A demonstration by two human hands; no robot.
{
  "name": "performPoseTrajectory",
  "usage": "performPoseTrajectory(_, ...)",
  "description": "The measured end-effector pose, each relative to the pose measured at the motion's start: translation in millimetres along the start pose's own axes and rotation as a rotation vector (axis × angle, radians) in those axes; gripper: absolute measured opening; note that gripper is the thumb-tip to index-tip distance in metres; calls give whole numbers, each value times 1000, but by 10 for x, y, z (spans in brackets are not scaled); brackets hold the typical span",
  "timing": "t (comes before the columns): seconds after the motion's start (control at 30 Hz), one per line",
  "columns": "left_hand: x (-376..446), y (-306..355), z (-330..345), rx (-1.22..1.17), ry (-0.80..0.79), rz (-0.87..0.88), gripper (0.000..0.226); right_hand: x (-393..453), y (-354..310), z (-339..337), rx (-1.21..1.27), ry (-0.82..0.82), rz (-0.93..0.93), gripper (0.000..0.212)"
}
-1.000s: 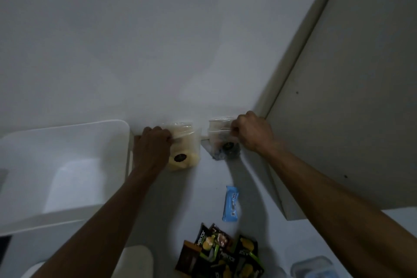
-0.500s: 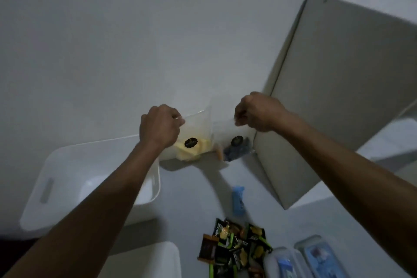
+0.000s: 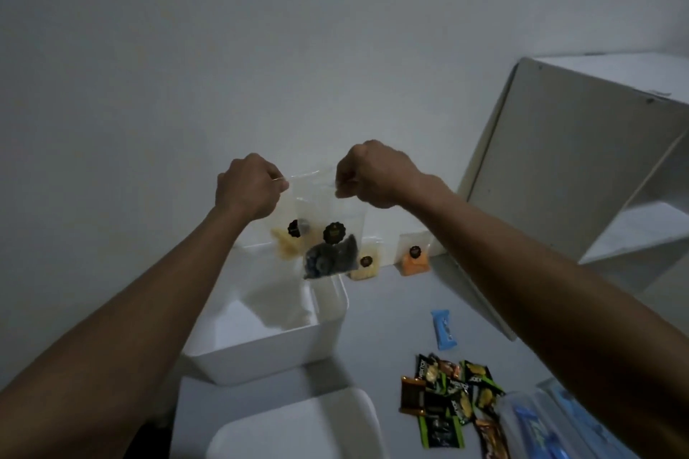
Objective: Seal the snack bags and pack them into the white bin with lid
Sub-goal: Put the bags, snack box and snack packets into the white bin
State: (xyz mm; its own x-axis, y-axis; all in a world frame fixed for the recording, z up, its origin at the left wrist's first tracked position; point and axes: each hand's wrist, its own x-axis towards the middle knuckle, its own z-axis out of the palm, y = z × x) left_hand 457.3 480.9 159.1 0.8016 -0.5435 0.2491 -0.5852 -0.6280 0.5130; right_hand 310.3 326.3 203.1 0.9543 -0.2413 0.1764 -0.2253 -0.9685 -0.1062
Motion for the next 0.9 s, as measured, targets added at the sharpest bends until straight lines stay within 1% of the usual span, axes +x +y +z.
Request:
performPoseTrajectory(0.13, 146, -353, 77, 2, -53, -62, 17, 181, -294, 465, -19, -14, -39, 14)
performPoseTrajectory(0.27, 272, -661, 385, 19, -95, -107, 18, 345, -388, 1051, -33, -1, -50, 17)
performPoseTrajectory(0.47, 384, -967, 1029, 108, -86, -151, 14, 581, -220, 1917, -11, -28, 29, 23)
performPoseTrajectory(0.63, 445, -1131, 1519, 192, -138, -189, 15, 696, -28, 2479, 23, -47, 76, 25)
performPoseTrajectory(0.77, 446, -1233, 1808, 188, -105, -195, 14, 743, 66, 2817, 30, -16, 101, 27)
performPoseTrajectory(0.9, 419, -1281, 1963, 186, -139, -201, 15, 778, 110, 3019, 32, 16, 127, 26)
